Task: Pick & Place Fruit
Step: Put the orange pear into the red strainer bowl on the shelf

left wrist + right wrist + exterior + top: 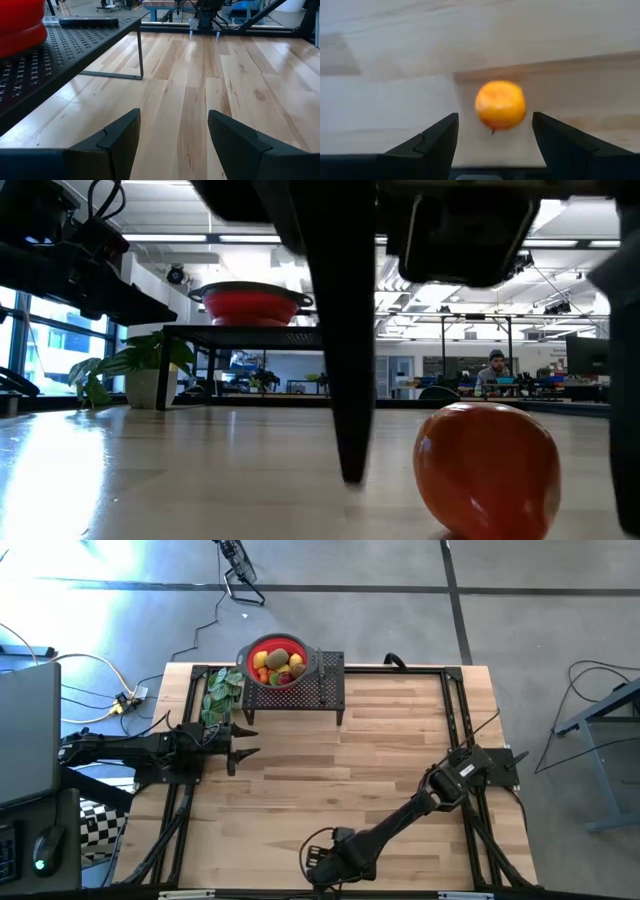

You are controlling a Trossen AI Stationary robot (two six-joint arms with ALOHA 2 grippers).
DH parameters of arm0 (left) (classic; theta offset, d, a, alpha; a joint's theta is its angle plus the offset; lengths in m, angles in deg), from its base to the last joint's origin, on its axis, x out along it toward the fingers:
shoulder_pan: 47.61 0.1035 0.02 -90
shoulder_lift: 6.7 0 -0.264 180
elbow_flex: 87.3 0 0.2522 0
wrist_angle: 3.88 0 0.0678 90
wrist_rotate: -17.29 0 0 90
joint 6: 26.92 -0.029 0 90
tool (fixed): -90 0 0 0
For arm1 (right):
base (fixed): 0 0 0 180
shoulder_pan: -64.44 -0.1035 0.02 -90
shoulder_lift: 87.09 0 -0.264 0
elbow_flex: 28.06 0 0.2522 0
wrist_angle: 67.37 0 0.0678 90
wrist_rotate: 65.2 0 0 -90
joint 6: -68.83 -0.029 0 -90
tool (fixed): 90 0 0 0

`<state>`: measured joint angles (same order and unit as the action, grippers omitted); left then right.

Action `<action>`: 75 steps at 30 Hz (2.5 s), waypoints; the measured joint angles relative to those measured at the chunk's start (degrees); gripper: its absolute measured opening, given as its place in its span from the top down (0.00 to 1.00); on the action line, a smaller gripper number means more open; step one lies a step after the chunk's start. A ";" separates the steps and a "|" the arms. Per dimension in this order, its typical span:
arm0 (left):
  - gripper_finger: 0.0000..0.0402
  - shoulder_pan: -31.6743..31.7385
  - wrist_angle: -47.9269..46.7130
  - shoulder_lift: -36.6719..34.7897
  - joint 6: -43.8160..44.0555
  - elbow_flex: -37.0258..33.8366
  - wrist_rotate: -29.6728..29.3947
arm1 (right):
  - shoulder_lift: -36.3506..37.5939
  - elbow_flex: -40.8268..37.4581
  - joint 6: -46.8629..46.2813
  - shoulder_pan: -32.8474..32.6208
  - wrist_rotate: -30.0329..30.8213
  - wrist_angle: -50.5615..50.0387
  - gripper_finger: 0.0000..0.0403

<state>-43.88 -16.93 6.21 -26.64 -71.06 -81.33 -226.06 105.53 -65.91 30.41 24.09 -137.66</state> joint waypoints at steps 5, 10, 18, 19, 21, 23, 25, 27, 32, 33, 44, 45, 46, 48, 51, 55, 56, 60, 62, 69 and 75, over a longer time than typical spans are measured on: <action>0.43 0.00 -0.07 -0.01 0.00 0.00 0.00 | -0.81 0.00 0.03 0.00 2.19 -0.73 0.39; 0.43 0.00 -0.07 -0.02 0.00 0.00 0.00 | -1.06 0.00 1.16 0.09 2.38 -1.35 0.39; 0.43 0.00 -0.07 -0.02 0.00 0.00 0.00 | -1.06 0.00 1.49 0.38 2.26 -2.20 0.44; 0.43 0.00 -0.07 -0.02 0.00 0.00 0.00 | -1.06 0.00 1.49 0.37 2.20 -2.26 0.46; 0.43 0.00 -0.07 -0.01 0.00 0.00 0.00 | -1.06 0.00 1.51 0.37 2.00 -2.32 0.50; 0.43 0.00 -0.07 0.00 0.00 0.00 0.00 | -1.06 0.00 1.54 0.37 1.92 -2.38 0.55; 0.43 0.00 -0.07 -0.02 0.00 0.00 0.00 | -1.08 0.00 1.54 0.37 1.95 -2.39 0.59; 0.43 0.00 -0.07 -0.01 0.00 0.00 0.00 | -1.08 0.00 1.71 0.37 2.03 -2.41 0.63; 0.43 0.00 -0.07 -0.02 0.00 0.00 0.00 | -1.08 0.00 2.63 0.37 2.33 -2.84 0.68; 0.43 0.00 -0.07 -0.02 0.00 0.00 0.00 | -1.08 0.00 2.63 0.37 2.38 -2.93 0.68; 0.43 0.00 -0.07 -0.01 0.00 0.00 0.00 | -1.08 0.00 2.92 0.68 3.49 -3.09 0.67; 0.43 0.00 -0.07 -0.01 0.00 0.00 0.00 | -1.08 0.00 3.00 0.68 3.66 -3.09 0.68; 0.43 0.00 -0.07 -0.02 0.00 0.00 0.00 | -1.08 0.00 3.00 0.68 3.75 -3.07 0.67; 0.43 0.00 -0.07 -0.02 0.00 0.00 0.00 | -1.08 0.00 3.00 0.67 3.69 -3.07 0.66; 0.43 0.00 -0.07 -0.02 0.00 0.00 0.00 | -1.08 0.00 3.02 0.67 3.64 -3.04 0.64; 0.43 0.00 -0.07 -0.01 0.00 0.00 0.00 | -1.08 0.00 3.02 0.68 3.63 -2.97 0.63; 0.43 0.00 -0.07 -0.02 0.00 0.00 0.00 | -1.08 0.00 3.04 0.66 3.63 -2.88 0.64; 0.43 0.00 -0.26 -0.02 -0.02 0.00 0.00 | -1.08 0.00 3.17 0.66 3.57 -2.69 0.65; 0.43 0.00 -0.27 -0.02 -0.01 0.00 0.00 | -1.08 0.00 4.01 0.63 3.54 -2.61 0.65; 0.43 0.00 -0.37 -0.02 0.00 0.00 0.00 | -1.10 0.00 4.55 0.66 3.64 -2.78 0.66; 0.43 0.00 -0.39 -0.01 -0.01 0.00 0.00 | -1.10 0.00 4.53 0.65 4.34 -3.07 0.67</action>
<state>-43.88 -17.33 6.20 -26.65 -71.06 -81.33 -227.16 105.53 -61.38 31.06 28.43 -140.73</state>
